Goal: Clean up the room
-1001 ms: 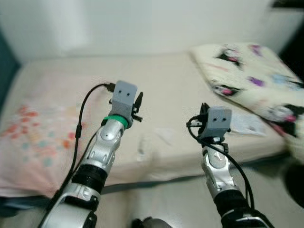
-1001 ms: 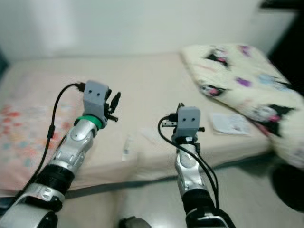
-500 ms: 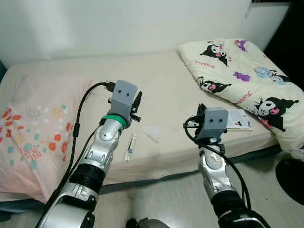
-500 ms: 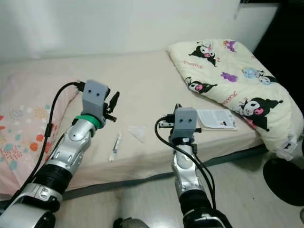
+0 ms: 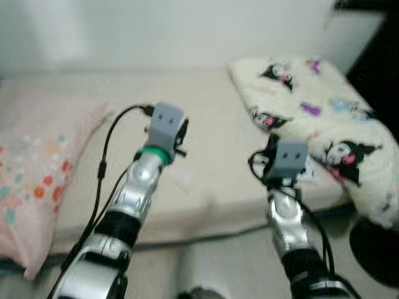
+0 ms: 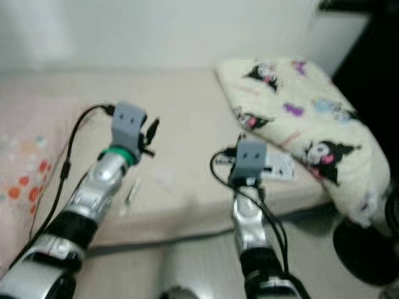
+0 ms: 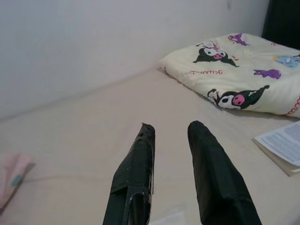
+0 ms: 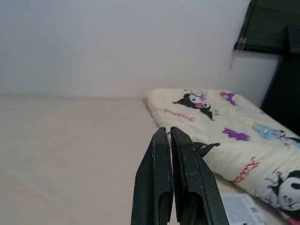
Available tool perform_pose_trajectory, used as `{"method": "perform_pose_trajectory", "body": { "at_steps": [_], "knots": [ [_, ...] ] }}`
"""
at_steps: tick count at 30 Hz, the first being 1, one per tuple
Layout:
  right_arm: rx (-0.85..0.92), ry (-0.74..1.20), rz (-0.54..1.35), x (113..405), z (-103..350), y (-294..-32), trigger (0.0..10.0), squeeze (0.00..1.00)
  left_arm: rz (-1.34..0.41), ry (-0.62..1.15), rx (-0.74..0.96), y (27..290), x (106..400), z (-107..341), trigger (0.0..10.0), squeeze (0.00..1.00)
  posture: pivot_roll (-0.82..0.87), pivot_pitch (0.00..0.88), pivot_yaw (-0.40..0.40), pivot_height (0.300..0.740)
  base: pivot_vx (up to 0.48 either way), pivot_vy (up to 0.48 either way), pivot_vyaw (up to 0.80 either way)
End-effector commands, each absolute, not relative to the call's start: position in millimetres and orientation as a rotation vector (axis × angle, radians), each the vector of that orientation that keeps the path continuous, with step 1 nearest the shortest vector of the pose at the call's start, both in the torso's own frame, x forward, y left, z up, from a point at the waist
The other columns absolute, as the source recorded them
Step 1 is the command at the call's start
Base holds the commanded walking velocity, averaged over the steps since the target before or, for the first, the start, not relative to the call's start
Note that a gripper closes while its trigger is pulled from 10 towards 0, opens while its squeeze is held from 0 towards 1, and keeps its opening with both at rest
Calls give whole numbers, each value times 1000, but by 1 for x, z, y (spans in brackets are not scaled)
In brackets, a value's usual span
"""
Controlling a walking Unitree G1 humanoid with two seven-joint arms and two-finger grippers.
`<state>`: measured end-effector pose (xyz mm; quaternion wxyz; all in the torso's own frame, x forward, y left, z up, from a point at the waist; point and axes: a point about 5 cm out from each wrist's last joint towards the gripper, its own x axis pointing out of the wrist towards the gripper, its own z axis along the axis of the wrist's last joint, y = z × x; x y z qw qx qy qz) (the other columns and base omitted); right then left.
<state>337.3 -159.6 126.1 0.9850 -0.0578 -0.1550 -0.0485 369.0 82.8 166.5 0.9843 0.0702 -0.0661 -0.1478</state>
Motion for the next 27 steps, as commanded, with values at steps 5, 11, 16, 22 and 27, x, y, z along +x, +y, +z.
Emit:
{"method": "perform_pose_trajectory", "body": {
  "at_steps": [5, 11, 16, 22, 27],
  "knots": [
    [-115, -293, -85, 335, 120, -155, 10000, 0, -290, -133, 174, 86, 369, 163, 10000, 0, -136, 26, 28, 736, 0, 192, 0],
    [-117, -294, -85, 335, 120, -155, 10000, 0, -291, -137, 170, 85, 369, 163, 10000, 0, -138, 26, 28, 736, 0, 0, 0],
    [-118, -293, -86, 335, 120, -155, 10000, 0, -295, -142, 170, 84, 369, 164, 10000, 0, -140, 28, 27, 736, 0, 0, 0],
    [-120, -291, -85, 335, 119, -156, 10000, 0, -302, -149, 166, 82, 368, 164, 10000, 0, -140, 28, 26, 736, 0, 0, 0],
    [-120, -289, -85, 334, 118, -156, 10000, 0, -306, -151, 163, 81, 368, 164, 10000, 0, -138, 28, 26, 736, 0, 0, 0]
  ]
}}
